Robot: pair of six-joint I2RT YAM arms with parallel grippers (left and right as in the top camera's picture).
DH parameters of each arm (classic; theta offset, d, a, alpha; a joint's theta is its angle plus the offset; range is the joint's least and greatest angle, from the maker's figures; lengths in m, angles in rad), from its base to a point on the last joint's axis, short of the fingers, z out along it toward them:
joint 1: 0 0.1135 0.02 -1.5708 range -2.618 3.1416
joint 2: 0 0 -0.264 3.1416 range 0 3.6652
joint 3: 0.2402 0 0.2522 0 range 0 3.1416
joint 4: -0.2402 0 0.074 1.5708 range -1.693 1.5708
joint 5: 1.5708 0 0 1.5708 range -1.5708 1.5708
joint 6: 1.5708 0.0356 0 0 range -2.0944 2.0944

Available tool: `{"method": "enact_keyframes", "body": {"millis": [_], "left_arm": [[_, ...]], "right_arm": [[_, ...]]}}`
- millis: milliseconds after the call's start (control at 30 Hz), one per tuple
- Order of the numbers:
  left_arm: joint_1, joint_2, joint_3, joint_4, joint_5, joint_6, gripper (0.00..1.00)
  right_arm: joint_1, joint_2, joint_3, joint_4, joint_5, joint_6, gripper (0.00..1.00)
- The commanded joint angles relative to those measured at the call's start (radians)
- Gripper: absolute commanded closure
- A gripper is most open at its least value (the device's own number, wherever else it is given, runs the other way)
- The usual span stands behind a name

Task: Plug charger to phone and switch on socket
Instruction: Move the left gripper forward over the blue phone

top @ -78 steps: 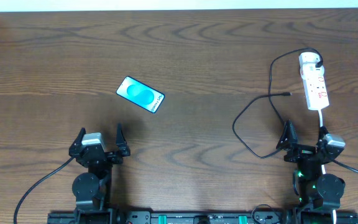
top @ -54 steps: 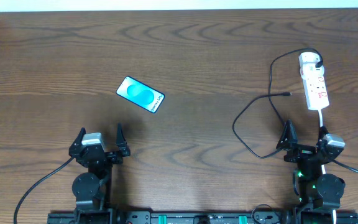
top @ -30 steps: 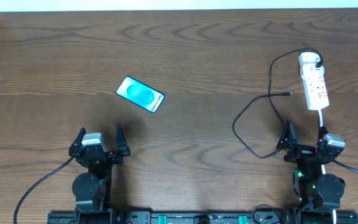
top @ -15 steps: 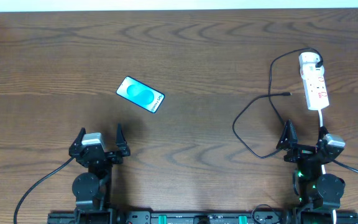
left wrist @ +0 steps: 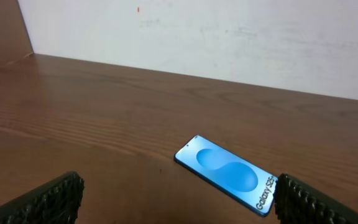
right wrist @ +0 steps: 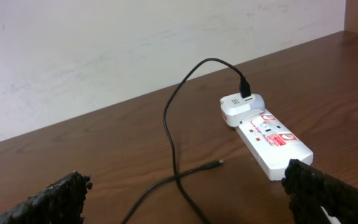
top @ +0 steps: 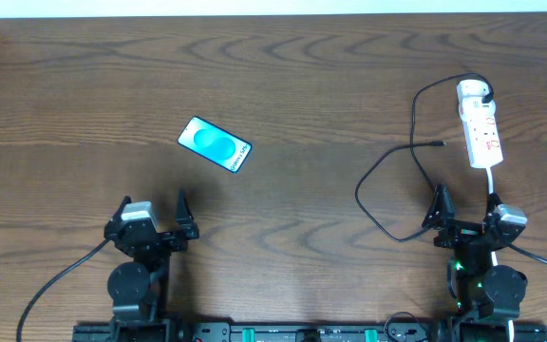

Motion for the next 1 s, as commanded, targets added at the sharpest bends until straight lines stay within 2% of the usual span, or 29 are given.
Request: {"method": "enact_keyframes", "body": {"millis": [0,233,533,833,967], "left_arm": [[-0.004,0.071,0.115,-0.025,0.003,-0.008,0.02],[-0.004,0.304,0.296,-0.052,0.071,-0.008,0.02],[-0.004,0.645,0.615,-0.212,0.111,-0.015,0.02],[-0.009,0.998,1.020,-0.471,0.110,-0.229,0.02],[-0.056,1.141,1.181,-0.554,0.119,-0.233,0.02]], "right_arm": [[0.007,-0.003,-0.002,-0.004,-0.001,0.006,0.01],[0.007,-0.003,-0.002,-0.004,-0.001,0.006,0.01],[0.007,-0.003,-0.002,-0.004,-0.001,0.006,0.01],[0.007,-0.003,-0.002,-0.004,-0.001,0.006,0.01],[0.007,-0.003,-0.002,-0.004,-0.001,0.006,0.01]]}}
